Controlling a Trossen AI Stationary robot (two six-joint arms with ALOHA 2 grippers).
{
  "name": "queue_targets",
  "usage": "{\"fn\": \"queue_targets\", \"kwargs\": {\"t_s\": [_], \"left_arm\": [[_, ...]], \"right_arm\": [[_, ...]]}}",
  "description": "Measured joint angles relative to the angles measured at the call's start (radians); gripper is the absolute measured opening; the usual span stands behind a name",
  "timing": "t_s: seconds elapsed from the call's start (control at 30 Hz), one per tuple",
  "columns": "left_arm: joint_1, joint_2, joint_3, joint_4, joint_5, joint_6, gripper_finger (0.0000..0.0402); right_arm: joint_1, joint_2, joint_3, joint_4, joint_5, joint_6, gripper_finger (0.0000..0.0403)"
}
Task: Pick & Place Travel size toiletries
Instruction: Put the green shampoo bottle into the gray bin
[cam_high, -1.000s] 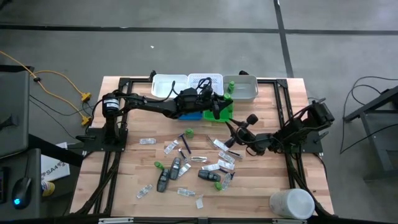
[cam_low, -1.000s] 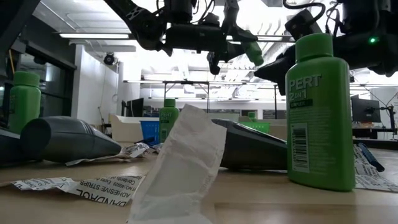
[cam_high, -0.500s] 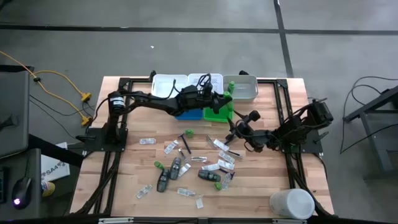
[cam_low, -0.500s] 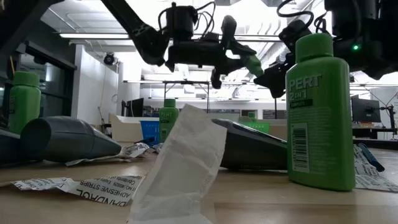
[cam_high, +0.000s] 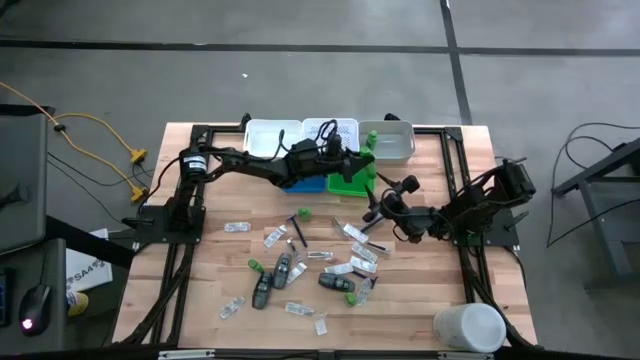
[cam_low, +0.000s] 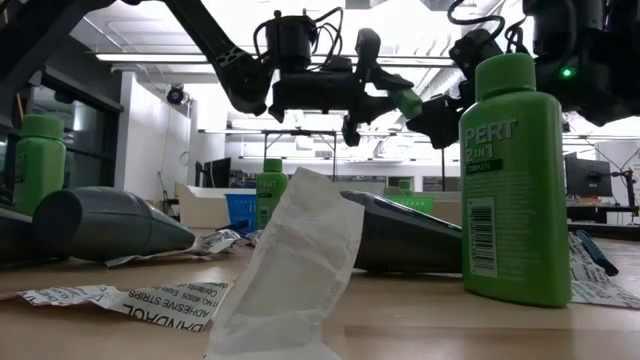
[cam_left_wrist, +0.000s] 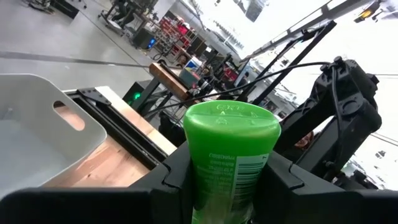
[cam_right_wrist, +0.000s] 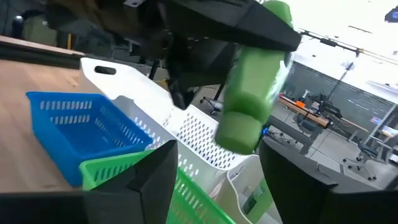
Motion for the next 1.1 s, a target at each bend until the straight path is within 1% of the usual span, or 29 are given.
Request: {"fn": "queue_targets", "kwargs": {"t_s": [0.17,0.33,0.47,0.97,1.1], "left_arm": [[0.0,0.0,0.0,0.0,0.001,0.0,0.0108],[0.0,-0.002,0.0,0.01,0.009,-0.003,0.0108],[-0.001,-0.002,0.0,0.006,0.01,-0.004,0.0108],[-0.001,-0.002,0.0,0.002,0.018,0.0,0.0109],[-0.001,-0.002,0.001,0.003,0.02,0.002,0.0109]], "right_arm": [[-0.023,0.0,0.029,0.002,-0.001,-0.023,0.0194],[-0.028,0.0,0.058,0.002,0.026,-0.057,0.0178],[-0.027,0.0,0.07,0.002,0.054,-0.068,0.0177],[-0.027,0.0,0.07,0.0,0.059,-0.06,0.0163],[-0.026,0.0,0.07,-0.001,0.08,-0.06,0.0162]]}}
